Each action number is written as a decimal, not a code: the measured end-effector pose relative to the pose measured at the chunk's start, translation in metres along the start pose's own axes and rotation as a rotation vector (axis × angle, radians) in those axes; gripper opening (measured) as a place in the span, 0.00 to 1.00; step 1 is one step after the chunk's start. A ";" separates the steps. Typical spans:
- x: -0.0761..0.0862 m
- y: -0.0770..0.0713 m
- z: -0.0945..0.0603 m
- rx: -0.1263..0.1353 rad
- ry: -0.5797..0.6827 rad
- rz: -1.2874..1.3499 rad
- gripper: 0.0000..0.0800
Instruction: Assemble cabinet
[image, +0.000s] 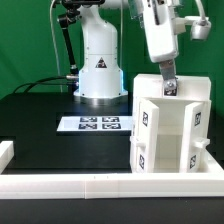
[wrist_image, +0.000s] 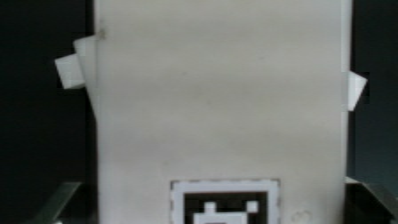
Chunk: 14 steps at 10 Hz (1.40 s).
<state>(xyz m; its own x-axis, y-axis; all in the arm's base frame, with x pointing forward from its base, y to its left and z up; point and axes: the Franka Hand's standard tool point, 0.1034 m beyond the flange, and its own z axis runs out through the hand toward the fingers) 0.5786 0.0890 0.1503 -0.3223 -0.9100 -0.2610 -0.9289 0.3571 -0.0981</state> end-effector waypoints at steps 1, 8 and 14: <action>-0.001 0.000 0.000 0.001 -0.006 0.029 0.71; -0.011 -0.007 -0.020 0.029 -0.055 -0.040 1.00; -0.016 -0.002 -0.021 -0.033 -0.041 -0.343 1.00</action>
Offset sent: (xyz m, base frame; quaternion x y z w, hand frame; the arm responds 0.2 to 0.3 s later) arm 0.0000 0.0000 0.0000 0.0000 0.0000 0.0000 1.0000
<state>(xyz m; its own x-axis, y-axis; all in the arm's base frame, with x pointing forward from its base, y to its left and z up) 0.5821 0.0979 0.1747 0.0169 -0.9664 -0.2564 -0.9875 0.0241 -0.1561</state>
